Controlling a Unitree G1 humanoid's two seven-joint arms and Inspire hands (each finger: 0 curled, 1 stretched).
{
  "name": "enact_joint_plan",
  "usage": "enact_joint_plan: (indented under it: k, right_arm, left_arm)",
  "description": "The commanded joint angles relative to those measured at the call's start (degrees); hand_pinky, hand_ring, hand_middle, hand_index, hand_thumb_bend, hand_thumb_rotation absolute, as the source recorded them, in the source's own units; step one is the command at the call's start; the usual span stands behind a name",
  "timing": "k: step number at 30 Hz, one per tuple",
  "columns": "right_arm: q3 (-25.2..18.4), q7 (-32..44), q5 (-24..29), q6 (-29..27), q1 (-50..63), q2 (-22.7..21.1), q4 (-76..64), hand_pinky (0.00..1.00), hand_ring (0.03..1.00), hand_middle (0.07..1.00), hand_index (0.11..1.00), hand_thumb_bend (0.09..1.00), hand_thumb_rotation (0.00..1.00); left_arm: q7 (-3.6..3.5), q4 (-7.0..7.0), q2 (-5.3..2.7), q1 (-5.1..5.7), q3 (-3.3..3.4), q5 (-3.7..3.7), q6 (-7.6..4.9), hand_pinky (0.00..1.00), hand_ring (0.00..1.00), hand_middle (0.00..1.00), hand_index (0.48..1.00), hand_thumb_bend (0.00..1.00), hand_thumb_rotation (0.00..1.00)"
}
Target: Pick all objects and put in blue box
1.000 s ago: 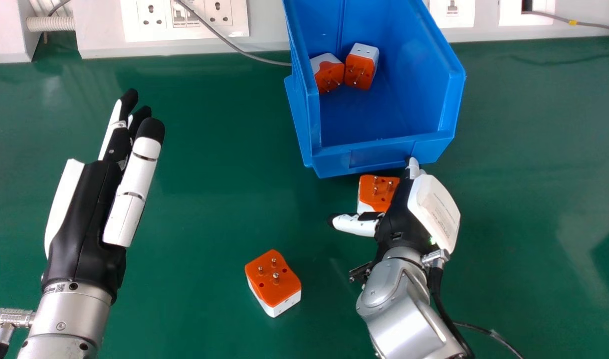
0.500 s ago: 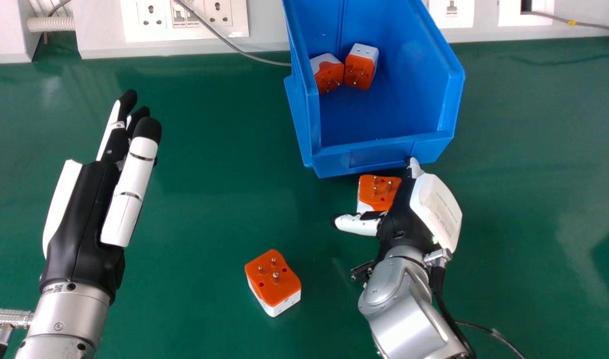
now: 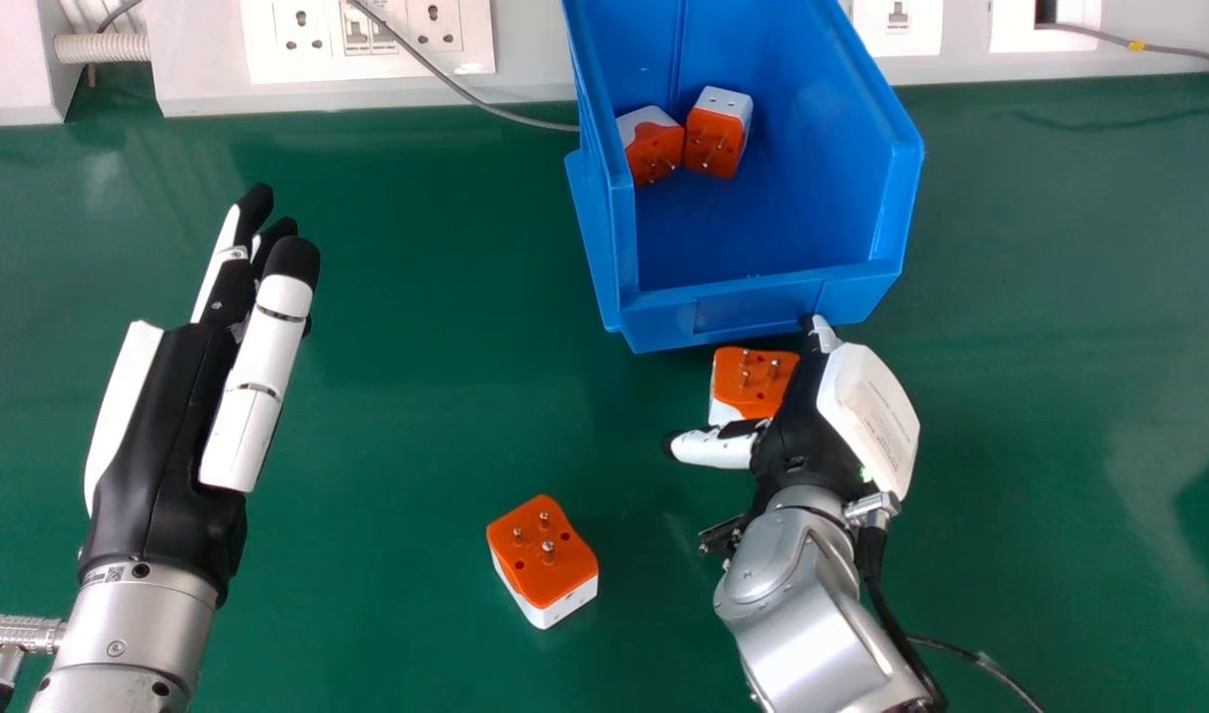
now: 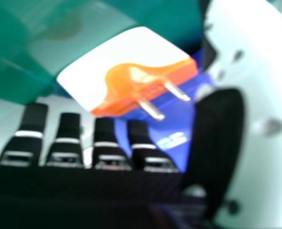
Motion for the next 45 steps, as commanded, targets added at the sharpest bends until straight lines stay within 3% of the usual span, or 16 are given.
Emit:
enact_joint_plan:
  k: [1,4,5,10,18,45]
  right_arm:
    - [-0.05,2.55,0.18,2.05,-0.44,0.78,-0.12,0.8,0.891,0.899,0.816,0.617,0.02]
    - [0.0,4.2,-0.14,3.0,-0.51,0.18,-0.64,0.8,0.891,0.894,0.785,0.617,0.02]
    - [-0.02,4.71,-0.37,3.42,-0.55,0.08,-0.84,0.8,0.89,0.887,0.726,0.595,0.04]
    - [0.18,6.34,-1.76,5.23,-0.78,-0.01,-1.52,0.8,0.872,0.856,0.611,0.553,0.08]
    - [0.12,7.87,-2.68,6.09,-1.2,-0.49,-1.52,0.8,0.859,0.837,0.52,0.52,0.12]
    - [1.81,9.8,-4.95,7.74,-1.72,-1.79,-0.48,0.77,0.868,0.835,0.487,0.509,0.12]
  left_arm:
    - [-0.02,-1.73,0.64,-0.48,0.61,-0.53,-0.03,0.92,0.97,0.98,0.985,0.57,1.0]
    - [-0.01,-1.78,0.6,-0.57,0.65,-0.66,0.19,0.92,0.97,0.98,0.985,0.57,1.0]
    - [-0.01,-1.78,0.59,-0.63,0.67,-0.68,0.27,0.92,0.97,0.98,0.985,0.58,1.0]
    - [-0.07,-1.8,0.49,-0.78,0.7,-0.87,0.63,0.92,0.97,0.98,0.985,0.58,1.0]
    - [-0.06,-1.89,0.37,-0.94,0.75,-1.04,0.99,0.92,0.97,0.98,0.985,0.58,1.0]
    - [0.06,-3.47,0.38,-0.71,0.87,-1.69,2.33,0.91,0.97,0.98,0.986,0.57,1.0]
